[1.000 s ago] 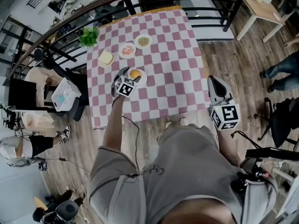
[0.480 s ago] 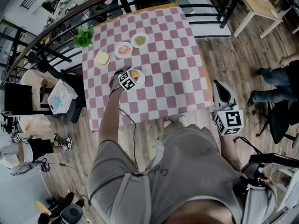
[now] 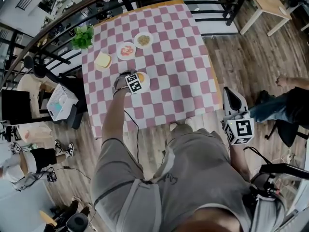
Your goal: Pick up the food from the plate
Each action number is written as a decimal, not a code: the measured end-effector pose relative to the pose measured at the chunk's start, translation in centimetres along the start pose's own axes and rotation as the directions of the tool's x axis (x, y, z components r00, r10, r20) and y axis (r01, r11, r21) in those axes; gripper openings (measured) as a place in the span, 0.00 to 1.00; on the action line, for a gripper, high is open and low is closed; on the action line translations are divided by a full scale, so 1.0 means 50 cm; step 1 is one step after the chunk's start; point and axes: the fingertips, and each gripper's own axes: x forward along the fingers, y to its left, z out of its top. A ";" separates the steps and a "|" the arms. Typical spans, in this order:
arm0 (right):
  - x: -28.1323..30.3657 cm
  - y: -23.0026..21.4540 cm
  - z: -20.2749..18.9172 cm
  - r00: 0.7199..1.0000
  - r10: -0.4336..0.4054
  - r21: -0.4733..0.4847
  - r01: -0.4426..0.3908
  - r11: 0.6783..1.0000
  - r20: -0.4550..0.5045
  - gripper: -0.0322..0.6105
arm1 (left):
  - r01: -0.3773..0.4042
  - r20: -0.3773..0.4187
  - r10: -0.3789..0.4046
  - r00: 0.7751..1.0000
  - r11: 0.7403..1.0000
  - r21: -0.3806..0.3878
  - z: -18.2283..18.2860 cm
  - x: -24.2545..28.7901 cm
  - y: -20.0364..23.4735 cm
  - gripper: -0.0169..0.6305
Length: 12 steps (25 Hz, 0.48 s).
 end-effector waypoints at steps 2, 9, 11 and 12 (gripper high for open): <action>0.001 0.004 -0.003 1.000 -0.002 -0.005 0.002 1.000 -0.011 0.07 | 0.013 -0.027 -0.012 1.000 0.999 0.047 -0.008 0.020 0.000 0.55; -0.005 0.001 -0.025 0.998 -0.026 -0.010 0.025 1.000 -0.056 0.07 | 0.083 -0.068 -0.074 0.995 0.986 0.145 -0.003 0.077 -0.003 0.56; -0.009 -0.004 -0.032 0.997 -0.037 -0.009 0.036 0.999 -0.066 0.07 | 0.102 -0.072 -0.092 0.993 0.984 0.145 0.005 0.085 0.002 0.56; -0.011 -0.007 -0.037 0.997 -0.043 -0.007 0.042 0.999 -0.071 0.07 | 0.112 -0.077 -0.102 0.992 0.983 0.147 0.008 0.090 0.002 0.56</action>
